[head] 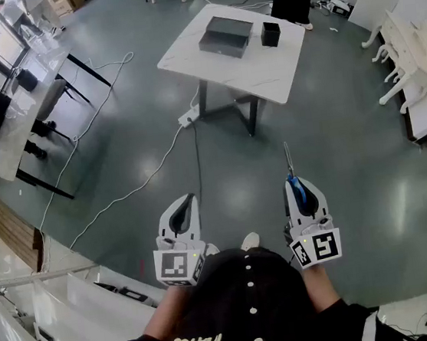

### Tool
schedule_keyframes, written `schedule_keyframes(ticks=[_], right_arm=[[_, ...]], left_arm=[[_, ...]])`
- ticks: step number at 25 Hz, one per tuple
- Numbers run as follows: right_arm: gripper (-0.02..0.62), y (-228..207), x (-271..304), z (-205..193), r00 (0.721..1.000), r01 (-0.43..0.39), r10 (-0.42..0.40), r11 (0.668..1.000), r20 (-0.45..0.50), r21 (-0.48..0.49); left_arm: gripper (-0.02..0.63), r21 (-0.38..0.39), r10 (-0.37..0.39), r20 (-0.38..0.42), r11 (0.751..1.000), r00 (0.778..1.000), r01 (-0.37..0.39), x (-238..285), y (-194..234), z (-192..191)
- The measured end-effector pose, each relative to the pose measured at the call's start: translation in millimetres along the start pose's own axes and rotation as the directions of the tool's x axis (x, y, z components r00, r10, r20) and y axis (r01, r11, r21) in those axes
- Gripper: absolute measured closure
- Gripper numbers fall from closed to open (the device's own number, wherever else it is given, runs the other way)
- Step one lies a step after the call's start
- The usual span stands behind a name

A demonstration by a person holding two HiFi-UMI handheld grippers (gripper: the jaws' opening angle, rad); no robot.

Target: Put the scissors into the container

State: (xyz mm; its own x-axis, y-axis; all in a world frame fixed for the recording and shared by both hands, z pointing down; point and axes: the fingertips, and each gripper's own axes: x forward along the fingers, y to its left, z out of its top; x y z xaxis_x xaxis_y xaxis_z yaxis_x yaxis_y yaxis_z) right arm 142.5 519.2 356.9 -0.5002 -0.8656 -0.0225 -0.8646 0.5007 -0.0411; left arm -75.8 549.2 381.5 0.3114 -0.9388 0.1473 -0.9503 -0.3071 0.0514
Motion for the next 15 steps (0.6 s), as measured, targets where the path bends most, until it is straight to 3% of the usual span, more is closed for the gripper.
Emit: schedule_keyframes(ticks=[8, 15], right_arm=[[0.534, -14, -8, 1, 1.000, -0.016, 0.016, 1.000, -0.001, -0.009], [0.534, -47, -18, -2, 0.999, -0.033, 0.032, 0.999, 0.014, 0.038]], left_arm=[[0.580, 0.008, 0.005, -0.003, 1.000, 1.000, -0.005, 7, -18, 2], [0.580, 0.009, 0.040, -0.012, 0.999, 0.999, -0.040, 18, -42, -2]])
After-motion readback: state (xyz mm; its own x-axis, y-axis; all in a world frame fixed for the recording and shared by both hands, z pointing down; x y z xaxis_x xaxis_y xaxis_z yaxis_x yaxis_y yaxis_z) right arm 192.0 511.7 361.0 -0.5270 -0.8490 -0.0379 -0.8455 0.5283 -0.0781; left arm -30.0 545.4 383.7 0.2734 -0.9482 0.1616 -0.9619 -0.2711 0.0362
